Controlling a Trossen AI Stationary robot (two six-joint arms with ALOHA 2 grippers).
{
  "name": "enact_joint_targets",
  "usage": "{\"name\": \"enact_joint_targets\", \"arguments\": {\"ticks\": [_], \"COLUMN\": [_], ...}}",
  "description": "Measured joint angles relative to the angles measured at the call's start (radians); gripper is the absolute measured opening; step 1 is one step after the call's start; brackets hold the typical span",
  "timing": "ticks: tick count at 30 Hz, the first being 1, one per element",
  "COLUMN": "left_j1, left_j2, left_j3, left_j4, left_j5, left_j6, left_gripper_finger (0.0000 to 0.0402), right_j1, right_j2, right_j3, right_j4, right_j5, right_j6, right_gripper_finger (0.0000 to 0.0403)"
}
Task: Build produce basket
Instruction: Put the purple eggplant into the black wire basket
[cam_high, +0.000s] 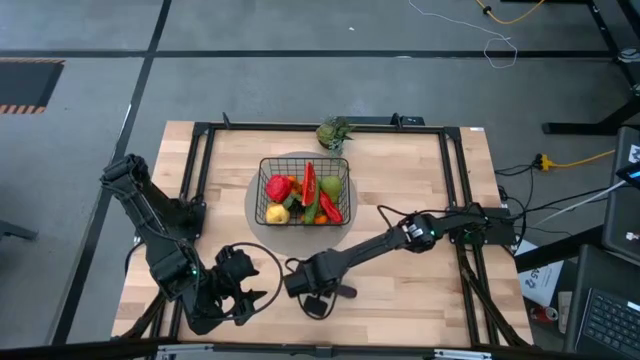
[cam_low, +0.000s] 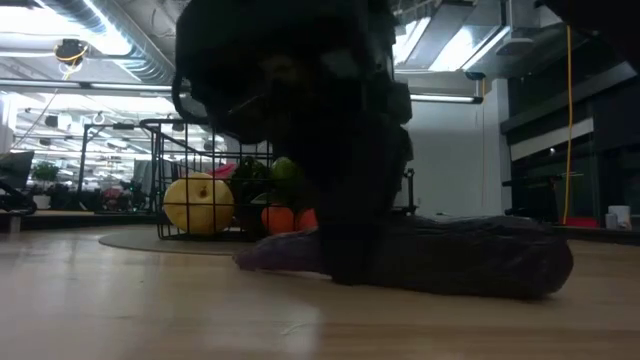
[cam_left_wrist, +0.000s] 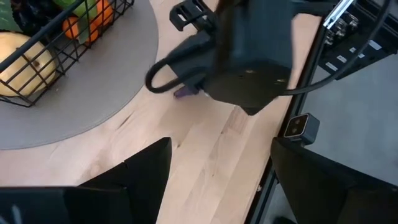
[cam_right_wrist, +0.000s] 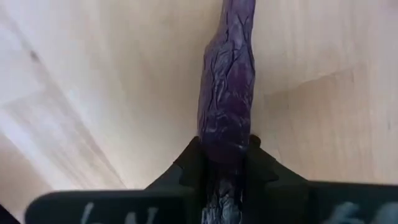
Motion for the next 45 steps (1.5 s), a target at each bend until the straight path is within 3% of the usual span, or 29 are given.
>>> {"name": "enact_joint_targets", "arguments": {"ticks": [6,10,21,24,28,31,34,38,45], "left_j1": [0.0,0.0,0.004,0.014,0.029,0.032,0.032,0.032,0.031], "left_j2": [0.0,0.0,0.0,0.0,0.0,0.0,0.0,0.0,0.0], "left_j3": [0.0,0.0,0.0,0.0,0.0,0.0,0.0,0.0,0.0], "left_j4": [0.001,0.001,0.013,0.013,0.012,0.008,0.008,0.008,0.008], "left_j5": [0.0,0.0,-0.007,-0.008,-0.008,-0.008,-0.008,-0.008,-0.008], "left_j6": [-0.001,-0.006,-0.01,-0.009,-0.009,-0.005,0.009,0.01,0.018], "left_gripper_finger": [0.027,0.027,0.027,0.027,0.027,0.027,0.027,0.027,0.027], "right_j1": [0.034,0.044,0.058,0.04,0.008,-0.039,-0.115,-0.23,-0.337], "right_j2": [-0.03,-0.096,-0.379,-0.444,-0.494,-0.515,-0.52,-0.52,-0.557], "right_j3": [0.034,0.038,0.04,0.04,0.04,0.04,0.04,0.039,0.038], "right_j4": [-0.024,-0.062,-0.167,-0.153,-0.021,0.109,0.206,0.229,0.254], "right_j5": [0.062,0.177,0.787,0.89,0.999,0.984,0.84,0.651,0.552], "right_j6": [-0.01,-0.01,-0.046,-0.121,-0.34,-0.508,-0.587,-0.552,-0.486], "right_gripper_finger": [0.0049,0.0049,0.0049,0.0049,0.0049,0.0049,0.0049,0.0049,0.0051]}}
